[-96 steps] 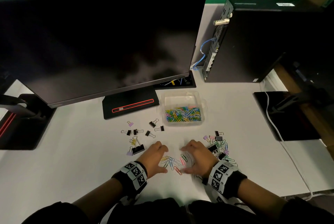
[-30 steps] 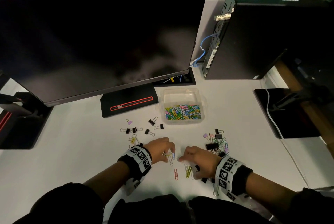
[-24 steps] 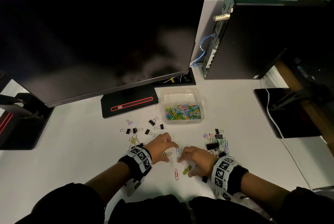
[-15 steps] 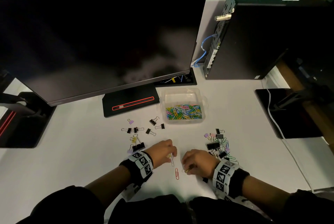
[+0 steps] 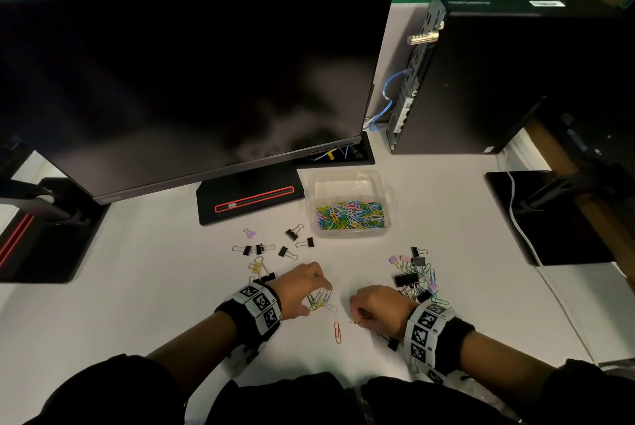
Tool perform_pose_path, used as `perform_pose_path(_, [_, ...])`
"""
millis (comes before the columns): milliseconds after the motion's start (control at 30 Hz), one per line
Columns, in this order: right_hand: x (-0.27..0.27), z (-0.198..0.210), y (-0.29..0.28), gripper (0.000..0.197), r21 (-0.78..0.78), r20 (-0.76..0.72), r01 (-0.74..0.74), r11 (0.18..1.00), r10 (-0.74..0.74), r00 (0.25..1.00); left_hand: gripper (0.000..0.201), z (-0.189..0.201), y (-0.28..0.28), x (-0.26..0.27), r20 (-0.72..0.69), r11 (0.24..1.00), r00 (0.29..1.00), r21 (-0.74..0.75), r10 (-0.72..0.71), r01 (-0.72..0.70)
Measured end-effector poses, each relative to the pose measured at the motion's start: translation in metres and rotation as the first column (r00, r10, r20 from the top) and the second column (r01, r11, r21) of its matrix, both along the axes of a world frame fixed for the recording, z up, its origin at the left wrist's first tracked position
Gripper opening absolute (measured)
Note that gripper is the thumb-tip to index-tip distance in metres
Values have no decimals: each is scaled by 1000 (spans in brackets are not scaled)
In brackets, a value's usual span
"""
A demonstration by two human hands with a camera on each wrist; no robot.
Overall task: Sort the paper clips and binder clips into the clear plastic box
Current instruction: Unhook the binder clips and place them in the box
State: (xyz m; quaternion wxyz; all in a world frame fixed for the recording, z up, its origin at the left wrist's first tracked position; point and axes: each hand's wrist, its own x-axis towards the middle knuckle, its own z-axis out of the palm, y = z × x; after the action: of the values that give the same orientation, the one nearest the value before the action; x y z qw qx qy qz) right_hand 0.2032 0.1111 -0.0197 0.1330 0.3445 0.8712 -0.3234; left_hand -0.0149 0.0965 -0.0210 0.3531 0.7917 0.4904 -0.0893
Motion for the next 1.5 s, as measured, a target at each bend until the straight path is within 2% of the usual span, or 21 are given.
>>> perform_pose_path(200, [2, -2, -2, 19, 15, 30, -22, 1000, 21, 999, 37, 0, 4, 8, 72, 998, 996, -24, 51, -50])
perform_pose_path(367, [3, -1, 1, 19, 7, 53, 1, 1000, -1, 999, 25, 0, 7, 14, 35, 1000, 999, -11, 16, -16])
perform_pose_path(533, [2, 0, 2, 19, 4, 73, 0, 1000, 0, 997, 23, 1, 7, 18, -25, 999, 1000, -31, 16, -16])
perform_pose_path(800, [-3, 7, 19, 22, -5, 98, 66, 998, -66, 993, 30, -2, 2, 25, -276, 974, 935, -25, -223, 225])
perform_pose_path(1067, [-8, 15, 46, 23, -37, 111, 238, 971, -233, 966, 23, -6, -5, 24, -297, 966, 931, 83, -212, 246])
perform_pose_path(1200, [-13, 37, 74, 21, 1, -46, 350, 937, -350, 936, 25, -4, -5, 24, -294, 967, 937, 108, -189, 229])
perform_pose_path(1333, [-22, 57, 111, 16, 54, -250, 537, 842, -509, 824, 26, 3, 0, 26, -316, 975, 931, 68, -181, 213])
perform_pose_path(1433, [-28, 57, 127, 14, 97, -282, 615, 783, -571, 771, 24, 4, 2, 26, -315, 977, 932, 51, -181, 207])
perform_pose_path(1500, [-31, 52, 131, 12, 129, -255, 613, 779, -572, 780, 24, 4, 2, 26, -311, 980, 935, 44, -170, 193])
